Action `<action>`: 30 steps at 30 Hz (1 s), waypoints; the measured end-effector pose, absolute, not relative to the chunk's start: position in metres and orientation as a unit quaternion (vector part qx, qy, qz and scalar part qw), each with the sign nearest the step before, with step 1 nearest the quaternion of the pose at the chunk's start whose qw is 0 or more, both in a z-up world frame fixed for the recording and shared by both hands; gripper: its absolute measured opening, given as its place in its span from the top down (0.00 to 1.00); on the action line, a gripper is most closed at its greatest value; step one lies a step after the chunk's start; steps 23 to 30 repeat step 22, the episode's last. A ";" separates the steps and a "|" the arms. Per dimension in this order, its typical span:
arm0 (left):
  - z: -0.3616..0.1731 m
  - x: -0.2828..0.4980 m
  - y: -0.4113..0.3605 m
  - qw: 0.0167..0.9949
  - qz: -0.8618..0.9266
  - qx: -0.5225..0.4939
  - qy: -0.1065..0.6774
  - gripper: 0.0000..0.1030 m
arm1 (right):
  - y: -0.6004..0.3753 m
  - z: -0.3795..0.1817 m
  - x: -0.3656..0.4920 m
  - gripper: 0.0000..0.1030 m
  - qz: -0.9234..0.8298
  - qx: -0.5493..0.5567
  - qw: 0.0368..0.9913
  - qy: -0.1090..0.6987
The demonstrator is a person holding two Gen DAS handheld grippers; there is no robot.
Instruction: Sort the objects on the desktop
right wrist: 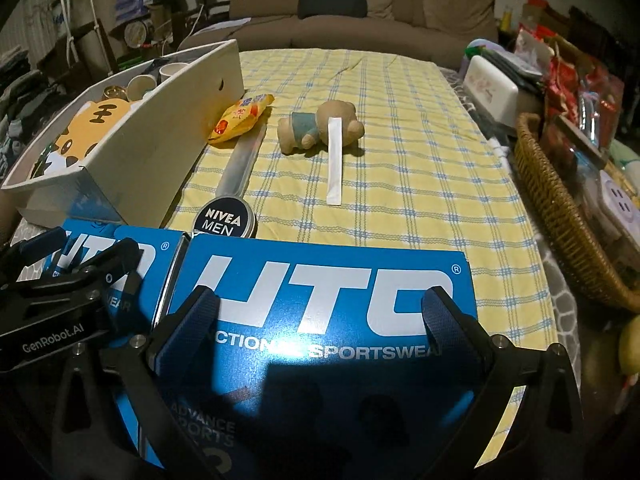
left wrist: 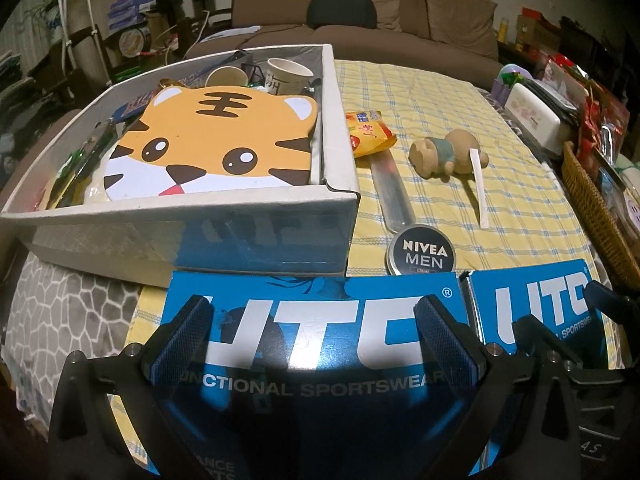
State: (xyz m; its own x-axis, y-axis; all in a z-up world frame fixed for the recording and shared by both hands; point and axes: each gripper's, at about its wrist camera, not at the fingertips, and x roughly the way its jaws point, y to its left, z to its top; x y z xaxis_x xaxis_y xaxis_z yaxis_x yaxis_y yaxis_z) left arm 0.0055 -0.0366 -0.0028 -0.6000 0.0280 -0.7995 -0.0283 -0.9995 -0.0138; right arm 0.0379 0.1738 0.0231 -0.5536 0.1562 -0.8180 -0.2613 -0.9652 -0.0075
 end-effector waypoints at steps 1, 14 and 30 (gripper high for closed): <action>-0.003 0.005 -0.036 0.016 0.894 -0.447 0.000 0.00 | 0.173 0.023 0.039 0.00 0.880 -0.457 0.119 0.058; -0.003 0.005 -0.038 0.019 0.895 -0.446 -0.001 0.00 | 0.176 0.023 0.035 0.00 0.878 -0.457 0.128 0.065; -0.003 0.004 -0.037 0.018 0.894 -0.447 0.001 0.00 | 0.175 0.022 0.037 0.00 0.879 -0.454 0.130 0.063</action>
